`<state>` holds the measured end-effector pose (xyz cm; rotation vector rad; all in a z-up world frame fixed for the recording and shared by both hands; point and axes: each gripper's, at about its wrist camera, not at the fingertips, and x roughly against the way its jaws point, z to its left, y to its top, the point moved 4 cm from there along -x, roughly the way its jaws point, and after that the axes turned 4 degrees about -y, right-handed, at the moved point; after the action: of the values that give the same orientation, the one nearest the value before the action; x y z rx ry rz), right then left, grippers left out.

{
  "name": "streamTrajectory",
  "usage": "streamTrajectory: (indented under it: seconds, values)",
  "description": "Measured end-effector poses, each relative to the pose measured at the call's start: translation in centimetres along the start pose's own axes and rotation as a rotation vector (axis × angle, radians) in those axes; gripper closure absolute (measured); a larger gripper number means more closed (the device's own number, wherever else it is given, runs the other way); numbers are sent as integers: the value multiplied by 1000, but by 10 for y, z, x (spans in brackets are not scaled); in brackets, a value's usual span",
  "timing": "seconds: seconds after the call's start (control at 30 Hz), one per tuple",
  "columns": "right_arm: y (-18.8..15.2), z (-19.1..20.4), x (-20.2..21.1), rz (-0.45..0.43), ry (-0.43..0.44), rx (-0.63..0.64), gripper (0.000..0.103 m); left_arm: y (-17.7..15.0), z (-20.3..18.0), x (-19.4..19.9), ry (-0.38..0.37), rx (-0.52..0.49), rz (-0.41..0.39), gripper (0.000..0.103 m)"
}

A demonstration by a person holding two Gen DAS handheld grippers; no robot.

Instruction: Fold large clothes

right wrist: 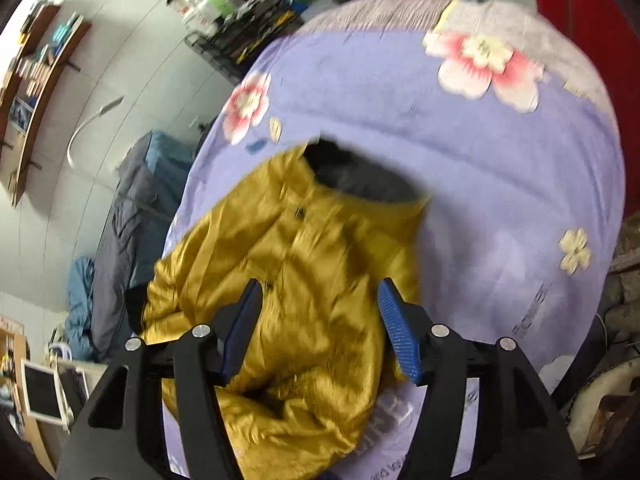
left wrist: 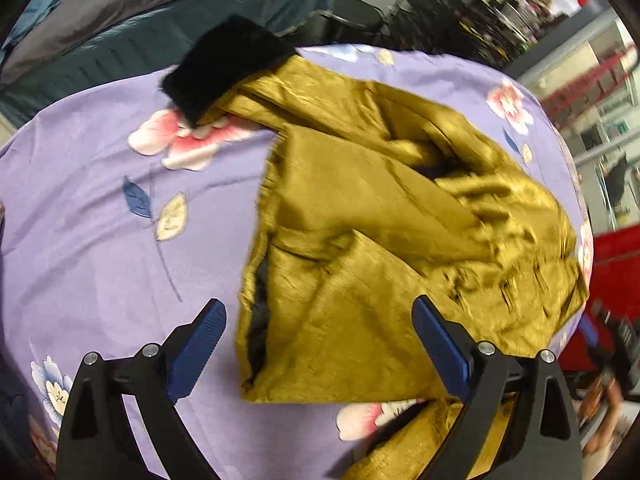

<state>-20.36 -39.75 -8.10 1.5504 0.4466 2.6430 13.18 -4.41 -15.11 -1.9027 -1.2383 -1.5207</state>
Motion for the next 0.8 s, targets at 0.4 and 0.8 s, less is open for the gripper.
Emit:
streamTrajectory:
  seconds: [0.4,0.8]
  values:
    - [-69,-52,-52,184,13,-203,41,123,8,-61,-57,214,20,10]
    - [-112,-27,-94,350,103,-199,64,151,-9,-161,-18,308,182,86]
